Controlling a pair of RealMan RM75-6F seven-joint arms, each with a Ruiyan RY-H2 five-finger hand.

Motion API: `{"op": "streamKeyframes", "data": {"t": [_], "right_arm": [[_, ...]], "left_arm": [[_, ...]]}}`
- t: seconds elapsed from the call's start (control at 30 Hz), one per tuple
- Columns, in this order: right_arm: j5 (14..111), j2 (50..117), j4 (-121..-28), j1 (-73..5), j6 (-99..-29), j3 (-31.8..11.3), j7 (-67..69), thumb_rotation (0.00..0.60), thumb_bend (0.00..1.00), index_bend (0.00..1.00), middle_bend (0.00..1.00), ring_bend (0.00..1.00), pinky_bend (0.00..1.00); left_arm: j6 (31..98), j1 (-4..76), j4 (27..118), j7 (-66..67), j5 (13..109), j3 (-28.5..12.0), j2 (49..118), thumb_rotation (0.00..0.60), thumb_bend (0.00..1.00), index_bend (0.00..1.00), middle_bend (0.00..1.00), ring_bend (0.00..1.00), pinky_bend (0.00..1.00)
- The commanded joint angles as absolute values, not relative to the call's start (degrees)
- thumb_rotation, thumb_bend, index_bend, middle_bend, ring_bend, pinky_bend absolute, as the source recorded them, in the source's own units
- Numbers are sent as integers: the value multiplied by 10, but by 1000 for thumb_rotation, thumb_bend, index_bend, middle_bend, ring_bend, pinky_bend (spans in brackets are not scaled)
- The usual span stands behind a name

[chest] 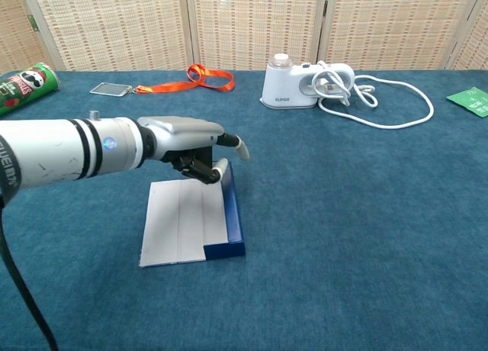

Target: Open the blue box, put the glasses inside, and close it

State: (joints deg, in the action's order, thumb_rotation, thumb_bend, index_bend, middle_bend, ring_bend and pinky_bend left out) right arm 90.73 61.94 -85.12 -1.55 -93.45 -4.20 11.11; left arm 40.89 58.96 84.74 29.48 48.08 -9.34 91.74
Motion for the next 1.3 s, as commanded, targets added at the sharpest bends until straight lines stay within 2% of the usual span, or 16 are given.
{"op": "streamKeyframes", "data": {"t": [0.03,0.4,0.6,0.67,0.77,0.83,0.93,1.3], "right_arm": [[906,620,-851,-15,-934,-42,112,600,279,189,216,232,218],[915,625,-844,-20,-936,-44,119,600,279,189,216,234,218],[920,628,-843,-24,-937,-45,117,600,279,189,216,234,218],[920,628,-843,-24,-937,-45,116,600,279,189,216,235,218],[921,628,-846,-25,-936,-45,114,600,279,189,216,234,218],[923,628,-847,-26,-936,-45,112,600,279,189,216,236,218],[924,627,-850,-26,-937,-44,110,600,280,189,216,238,218],[918,627,-852,-21,-940,-43,107,600,279,189,216,240,218]], "left_arm": [[400,604,843,311,461,-83,919,355,768,200,922,865,928],[422,601,901,328,396,-32,844,334,768,333,922,865,914],[441,569,947,299,407,-6,783,325,764,362,922,865,911],[453,555,959,285,433,0,773,360,706,363,922,865,911],[481,530,964,260,492,3,775,541,537,353,922,861,909],[500,516,960,245,531,3,782,600,443,346,922,855,907],[516,501,952,226,573,5,792,600,393,332,921,851,905],[501,500,885,212,620,-6,862,600,375,328,921,850,905]]}}
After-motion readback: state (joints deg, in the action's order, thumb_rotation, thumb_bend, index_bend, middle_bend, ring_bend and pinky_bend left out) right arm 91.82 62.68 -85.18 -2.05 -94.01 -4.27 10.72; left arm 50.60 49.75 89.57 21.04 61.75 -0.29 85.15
